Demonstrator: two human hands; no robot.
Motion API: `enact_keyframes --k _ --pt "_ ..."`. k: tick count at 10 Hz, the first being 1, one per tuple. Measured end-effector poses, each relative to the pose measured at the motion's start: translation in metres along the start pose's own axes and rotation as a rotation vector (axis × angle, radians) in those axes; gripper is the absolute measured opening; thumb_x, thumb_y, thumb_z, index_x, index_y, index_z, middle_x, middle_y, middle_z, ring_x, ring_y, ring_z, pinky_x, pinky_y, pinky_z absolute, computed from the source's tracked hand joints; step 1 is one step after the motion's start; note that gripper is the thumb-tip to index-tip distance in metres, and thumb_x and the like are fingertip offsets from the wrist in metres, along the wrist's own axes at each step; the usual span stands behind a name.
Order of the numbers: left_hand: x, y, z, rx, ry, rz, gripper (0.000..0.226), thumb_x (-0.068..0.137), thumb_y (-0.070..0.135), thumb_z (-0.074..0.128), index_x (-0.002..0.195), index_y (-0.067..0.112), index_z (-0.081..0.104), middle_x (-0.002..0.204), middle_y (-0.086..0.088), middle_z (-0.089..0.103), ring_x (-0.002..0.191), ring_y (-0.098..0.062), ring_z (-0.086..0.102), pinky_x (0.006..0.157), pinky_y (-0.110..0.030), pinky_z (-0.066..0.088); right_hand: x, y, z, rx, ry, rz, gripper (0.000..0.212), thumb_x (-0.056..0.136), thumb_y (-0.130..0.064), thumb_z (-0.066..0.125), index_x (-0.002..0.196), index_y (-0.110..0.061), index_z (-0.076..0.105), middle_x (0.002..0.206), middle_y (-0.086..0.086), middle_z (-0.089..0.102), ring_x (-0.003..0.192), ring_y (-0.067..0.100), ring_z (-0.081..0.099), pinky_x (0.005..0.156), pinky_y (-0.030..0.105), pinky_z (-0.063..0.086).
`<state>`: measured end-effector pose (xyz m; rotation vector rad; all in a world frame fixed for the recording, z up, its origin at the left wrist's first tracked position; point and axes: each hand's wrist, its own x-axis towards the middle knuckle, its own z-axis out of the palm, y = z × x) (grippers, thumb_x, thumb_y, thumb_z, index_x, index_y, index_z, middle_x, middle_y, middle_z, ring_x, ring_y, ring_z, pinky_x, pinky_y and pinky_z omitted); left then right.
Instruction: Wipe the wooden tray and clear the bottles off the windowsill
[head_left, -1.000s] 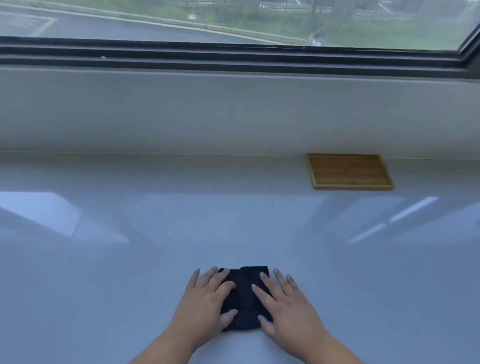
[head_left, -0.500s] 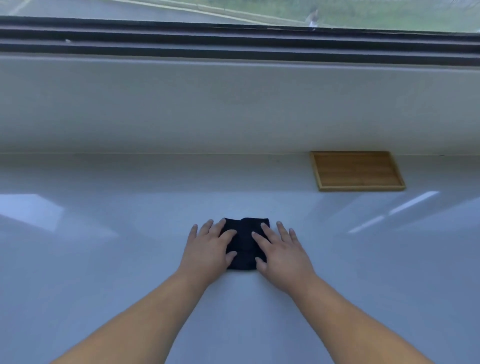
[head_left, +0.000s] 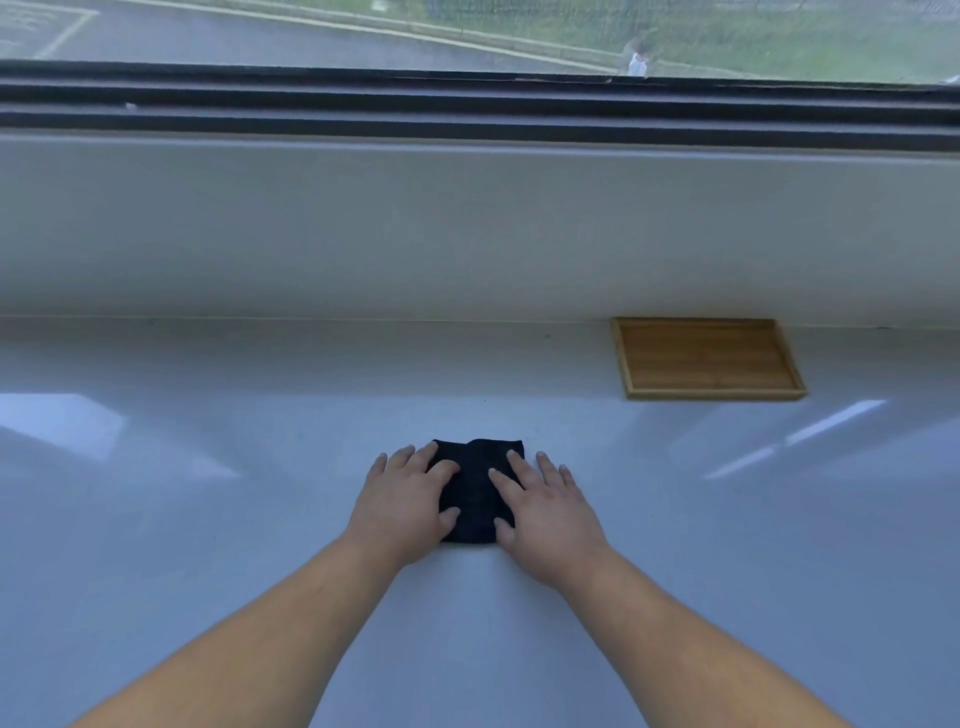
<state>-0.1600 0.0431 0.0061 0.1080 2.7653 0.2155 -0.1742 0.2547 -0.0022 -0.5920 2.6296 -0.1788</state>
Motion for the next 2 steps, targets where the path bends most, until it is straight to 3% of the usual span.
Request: enact_keyframes --k 2 --pt "-0.011 0.011 -0.022 -0.057 0.083 -0.056 0.087 0.087 0.086 0.02 0.156 0.036 0.035 0.168 0.003 0.026 0.154 -0.024 0.019 0.125 -0.049 0.015 -0.006 -0.007 -0.033 0.108 0.153 0.034 0.074 0.096 -0.07 0.019 0.161 -0.036 0.018 0.171 0.001 0.016 0.157 0.029 0.005 0.127 0.047 0.006"
